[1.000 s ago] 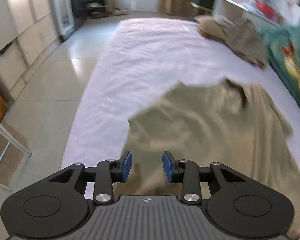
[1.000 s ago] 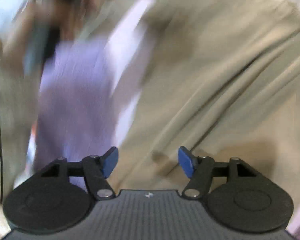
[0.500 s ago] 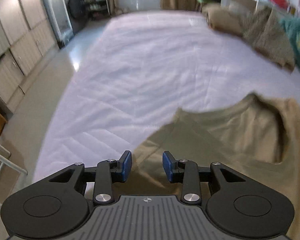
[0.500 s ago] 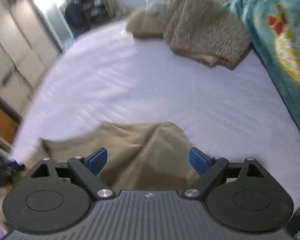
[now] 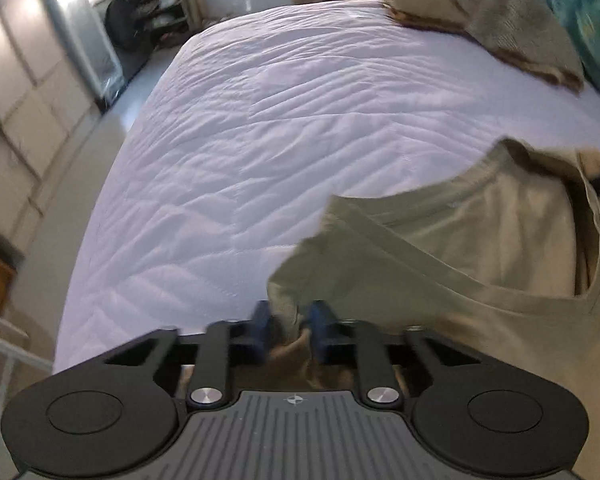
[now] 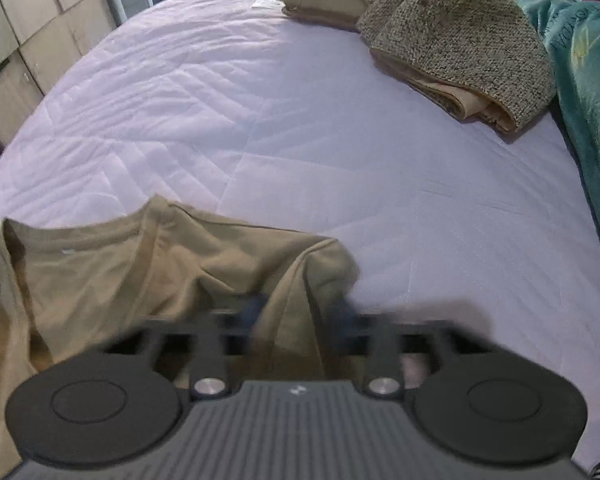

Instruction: Fold clothes

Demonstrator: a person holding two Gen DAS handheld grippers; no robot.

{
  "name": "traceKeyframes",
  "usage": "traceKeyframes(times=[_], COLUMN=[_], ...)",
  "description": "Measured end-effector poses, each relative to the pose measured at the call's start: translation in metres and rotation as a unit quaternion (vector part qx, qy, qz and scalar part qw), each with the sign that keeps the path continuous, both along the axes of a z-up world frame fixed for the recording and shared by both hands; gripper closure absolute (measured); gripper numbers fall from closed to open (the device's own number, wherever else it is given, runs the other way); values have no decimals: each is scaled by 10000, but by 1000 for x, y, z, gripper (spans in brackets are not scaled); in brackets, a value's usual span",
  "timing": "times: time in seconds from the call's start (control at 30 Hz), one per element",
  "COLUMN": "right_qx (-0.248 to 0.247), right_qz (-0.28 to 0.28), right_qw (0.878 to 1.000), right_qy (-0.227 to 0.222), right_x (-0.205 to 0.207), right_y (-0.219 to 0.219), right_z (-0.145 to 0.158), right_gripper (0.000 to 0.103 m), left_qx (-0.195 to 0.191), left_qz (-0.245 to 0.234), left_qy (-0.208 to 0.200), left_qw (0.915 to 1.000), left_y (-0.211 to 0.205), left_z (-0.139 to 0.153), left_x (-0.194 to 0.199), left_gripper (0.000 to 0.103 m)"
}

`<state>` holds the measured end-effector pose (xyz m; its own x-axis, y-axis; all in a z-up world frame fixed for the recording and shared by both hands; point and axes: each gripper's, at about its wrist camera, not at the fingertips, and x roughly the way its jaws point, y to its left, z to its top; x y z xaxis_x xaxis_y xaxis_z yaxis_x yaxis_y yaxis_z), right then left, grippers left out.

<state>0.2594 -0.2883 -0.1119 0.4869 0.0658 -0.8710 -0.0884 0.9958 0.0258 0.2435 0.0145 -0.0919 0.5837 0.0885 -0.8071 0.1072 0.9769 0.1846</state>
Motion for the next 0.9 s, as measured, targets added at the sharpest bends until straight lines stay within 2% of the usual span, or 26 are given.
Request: traceKeyframes(times=[0.13,0.4,0.63,0.7,0.73,0.83,0.9], right_qx=[-256,-281,-558,-863,-960,-858,-744], right_qz=[105,-169,-364,-425,-452,-475,-401], right_qw=[9996,9970,9898,9840,9817,9835,9861], right_qy=[-86,-694,-1259,-1498,-1579,-1517,-1433], right_x=[-2,-6,11,21,27,49,52], right_y=[11,-7,-20,-19,-21,-36,-45], right_z=[9,38,56,61,64,69,65], right_gripper=[92,92,92,99,100,100,99], left_qx=[-202,36,510,738,792,1048,1162], left_qz=[295,530,356,288,265,223,93], left_qy=[-105,-405,-888,-1073,-1110,-1175,-934], left_qw=[9993,9978,9941,9911,9903,9873,9888], left_y=[7,27,23,18,18,16,15], left_z=[5,24,52,59,61,58,42], left_x=[0,28,81,99,107,127,133], left_gripper=[96,98,98,98,97,97,97])
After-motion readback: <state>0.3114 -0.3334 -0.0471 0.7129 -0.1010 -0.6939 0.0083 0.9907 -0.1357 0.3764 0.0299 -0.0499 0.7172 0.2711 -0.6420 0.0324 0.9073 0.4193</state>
